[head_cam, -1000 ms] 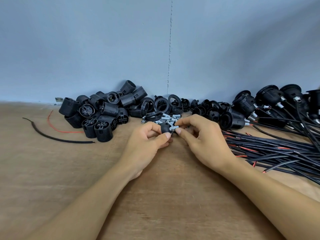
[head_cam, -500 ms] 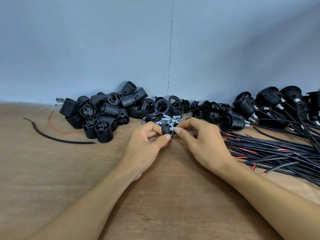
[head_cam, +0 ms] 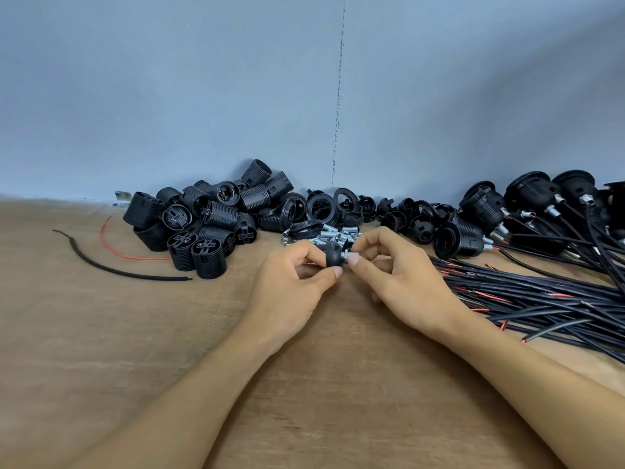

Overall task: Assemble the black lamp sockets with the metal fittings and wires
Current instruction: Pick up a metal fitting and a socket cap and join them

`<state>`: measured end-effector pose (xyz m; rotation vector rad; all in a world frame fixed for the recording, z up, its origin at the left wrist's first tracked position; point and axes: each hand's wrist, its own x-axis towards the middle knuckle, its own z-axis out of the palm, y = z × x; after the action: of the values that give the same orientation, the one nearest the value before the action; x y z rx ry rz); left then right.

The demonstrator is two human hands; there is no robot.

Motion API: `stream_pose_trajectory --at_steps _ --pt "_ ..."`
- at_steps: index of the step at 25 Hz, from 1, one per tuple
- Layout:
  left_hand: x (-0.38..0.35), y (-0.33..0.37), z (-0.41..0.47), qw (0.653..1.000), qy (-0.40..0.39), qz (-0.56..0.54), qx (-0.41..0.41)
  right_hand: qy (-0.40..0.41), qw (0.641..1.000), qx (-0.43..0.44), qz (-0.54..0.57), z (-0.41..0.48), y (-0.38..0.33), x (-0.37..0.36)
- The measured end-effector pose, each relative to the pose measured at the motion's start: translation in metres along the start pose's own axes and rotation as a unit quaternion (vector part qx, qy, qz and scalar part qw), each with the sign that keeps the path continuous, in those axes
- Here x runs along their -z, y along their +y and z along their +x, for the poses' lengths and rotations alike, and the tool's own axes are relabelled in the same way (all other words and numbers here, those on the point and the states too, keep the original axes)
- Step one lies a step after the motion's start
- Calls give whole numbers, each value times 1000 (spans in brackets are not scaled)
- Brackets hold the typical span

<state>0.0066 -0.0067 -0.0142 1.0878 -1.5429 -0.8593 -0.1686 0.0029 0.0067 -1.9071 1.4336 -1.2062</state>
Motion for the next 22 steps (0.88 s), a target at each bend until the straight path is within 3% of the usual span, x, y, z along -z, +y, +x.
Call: stream_pose_trajectory --at_steps 4,14,22 --pt "0 1 1 1000 -4 7 -1 -14 999 -15 -34 1 1 0" --pt "-1 -1 1 1000 17 16 8 -47 992 -31 117 5 6 6" --pt "0 0 1 999 22 31 12 -37 999 -22 18 6 7 4"
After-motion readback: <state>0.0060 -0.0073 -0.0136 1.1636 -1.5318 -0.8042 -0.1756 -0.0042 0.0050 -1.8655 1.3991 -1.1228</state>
